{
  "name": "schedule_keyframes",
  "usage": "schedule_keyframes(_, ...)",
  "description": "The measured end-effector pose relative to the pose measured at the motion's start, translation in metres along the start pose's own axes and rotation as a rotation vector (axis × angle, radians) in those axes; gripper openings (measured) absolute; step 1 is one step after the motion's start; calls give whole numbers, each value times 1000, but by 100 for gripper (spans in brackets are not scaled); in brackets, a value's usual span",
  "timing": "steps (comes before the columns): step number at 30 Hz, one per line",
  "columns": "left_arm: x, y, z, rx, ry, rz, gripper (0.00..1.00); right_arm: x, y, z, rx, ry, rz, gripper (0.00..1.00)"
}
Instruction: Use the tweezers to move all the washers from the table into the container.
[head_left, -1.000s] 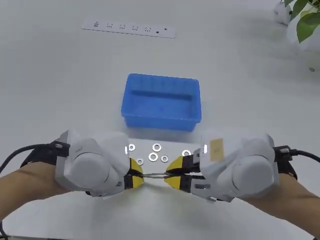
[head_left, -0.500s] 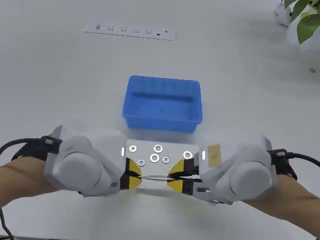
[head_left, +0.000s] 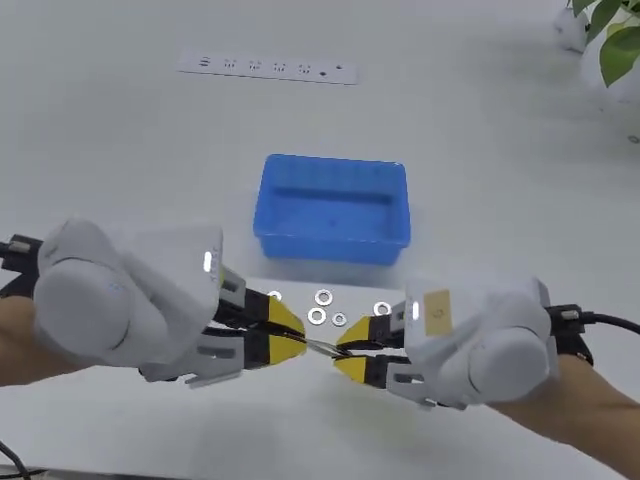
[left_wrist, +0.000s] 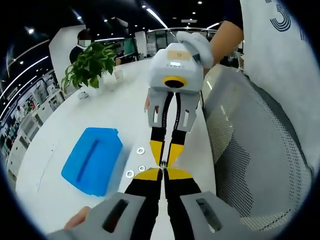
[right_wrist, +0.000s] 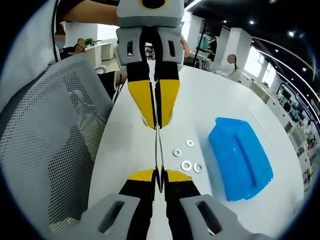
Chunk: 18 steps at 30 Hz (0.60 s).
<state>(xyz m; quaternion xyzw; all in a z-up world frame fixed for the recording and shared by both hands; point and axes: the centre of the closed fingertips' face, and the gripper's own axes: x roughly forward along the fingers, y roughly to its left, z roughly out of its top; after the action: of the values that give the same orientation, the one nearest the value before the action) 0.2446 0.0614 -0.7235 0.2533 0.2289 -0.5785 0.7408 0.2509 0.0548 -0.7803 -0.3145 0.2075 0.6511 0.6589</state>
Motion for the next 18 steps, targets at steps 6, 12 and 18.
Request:
schedule_keyframes(6, 5, 0, 12, -20, -47, 3, 6, 4, -1, 1, 26, -36, 3, 8)
schedule_keyframes(12, 17, 0, 22, -15, -67, 7, 6, 1, -2, -3, 41, -39, 0, 8)
schedule_keyframes(18, 24, -1, 29, 14, -77, -4, 6, -1, -2, -5, 47, -43, 1, 8)
